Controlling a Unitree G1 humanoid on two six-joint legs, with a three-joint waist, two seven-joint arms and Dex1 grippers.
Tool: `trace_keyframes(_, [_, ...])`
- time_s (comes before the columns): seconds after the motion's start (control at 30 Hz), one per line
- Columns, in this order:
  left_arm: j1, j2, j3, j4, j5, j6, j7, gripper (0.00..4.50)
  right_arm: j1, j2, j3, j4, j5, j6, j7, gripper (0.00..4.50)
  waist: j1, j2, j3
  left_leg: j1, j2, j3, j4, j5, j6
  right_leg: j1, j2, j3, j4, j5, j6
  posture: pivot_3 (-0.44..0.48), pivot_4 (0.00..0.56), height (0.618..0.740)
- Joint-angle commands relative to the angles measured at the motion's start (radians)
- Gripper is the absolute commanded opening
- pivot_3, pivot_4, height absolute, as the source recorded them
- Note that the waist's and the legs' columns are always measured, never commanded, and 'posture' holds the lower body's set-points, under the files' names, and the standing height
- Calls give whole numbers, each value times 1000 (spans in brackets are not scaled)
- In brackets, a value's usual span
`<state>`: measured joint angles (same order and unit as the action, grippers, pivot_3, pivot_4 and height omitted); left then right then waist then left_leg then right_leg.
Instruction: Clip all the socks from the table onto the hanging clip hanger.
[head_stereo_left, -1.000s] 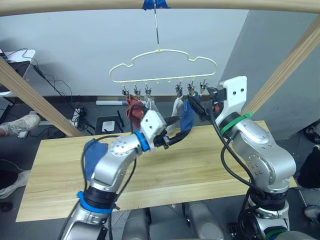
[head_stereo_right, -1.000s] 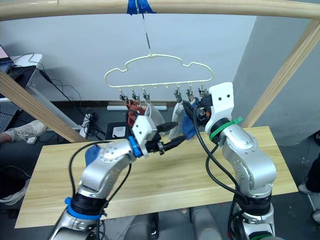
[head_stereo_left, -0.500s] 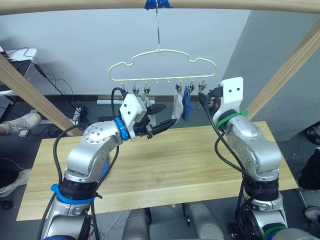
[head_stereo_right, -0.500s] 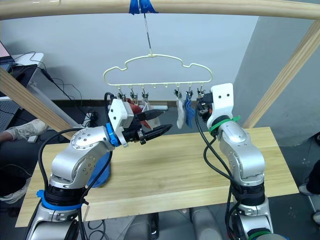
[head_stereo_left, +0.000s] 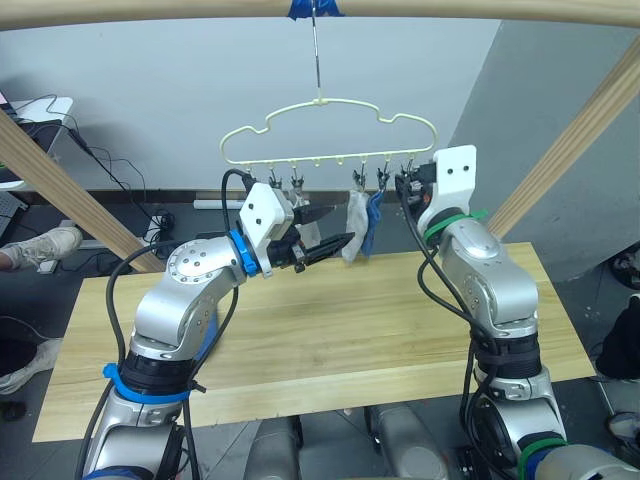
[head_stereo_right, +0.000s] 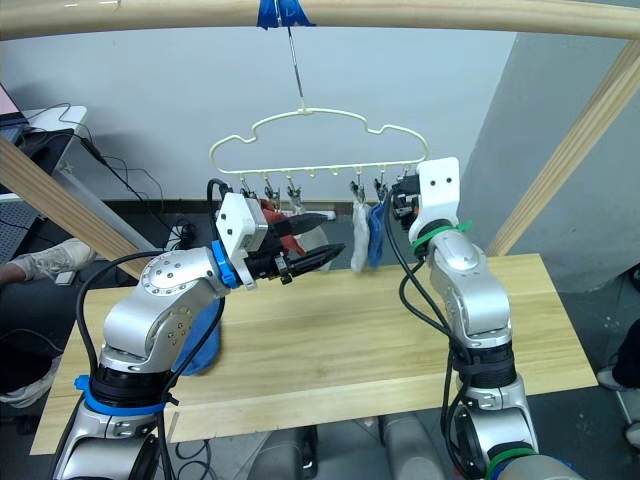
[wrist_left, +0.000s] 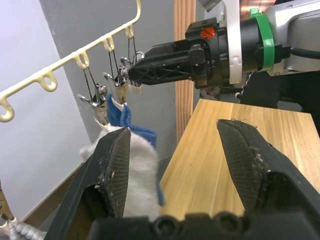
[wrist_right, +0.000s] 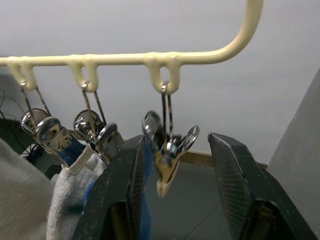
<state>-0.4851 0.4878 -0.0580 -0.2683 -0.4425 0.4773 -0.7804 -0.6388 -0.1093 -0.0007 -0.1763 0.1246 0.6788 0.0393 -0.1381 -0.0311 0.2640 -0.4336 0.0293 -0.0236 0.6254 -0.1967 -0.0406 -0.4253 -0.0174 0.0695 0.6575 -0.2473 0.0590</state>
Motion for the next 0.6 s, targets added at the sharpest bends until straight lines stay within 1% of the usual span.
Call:
trace_keyframes(0.03, [-12,2,-3,-17,6,-22,-13,3042,-22,20,-25,-6,-6,-42,-27,2077,0,0,0,0,0,0,0,0,0,0,0,0,0,0,0,-143,236,740])
trace_keyframes(0.33, [-15,-2,-8,-11,18,-28,-21,3042,-36,89,-44,-2,1,-30,-80,2077,0,0,0,0,0,0,0,0,0,0,0,0,1,0,0,-147,233,740])
trace_keyframes(0.6, [-14,-1,-9,-9,24,-32,-20,3042,-51,108,-35,19,0,-38,-72,2077,0,0,0,0,0,0,1,0,0,0,0,0,2,0,0,-140,228,740])
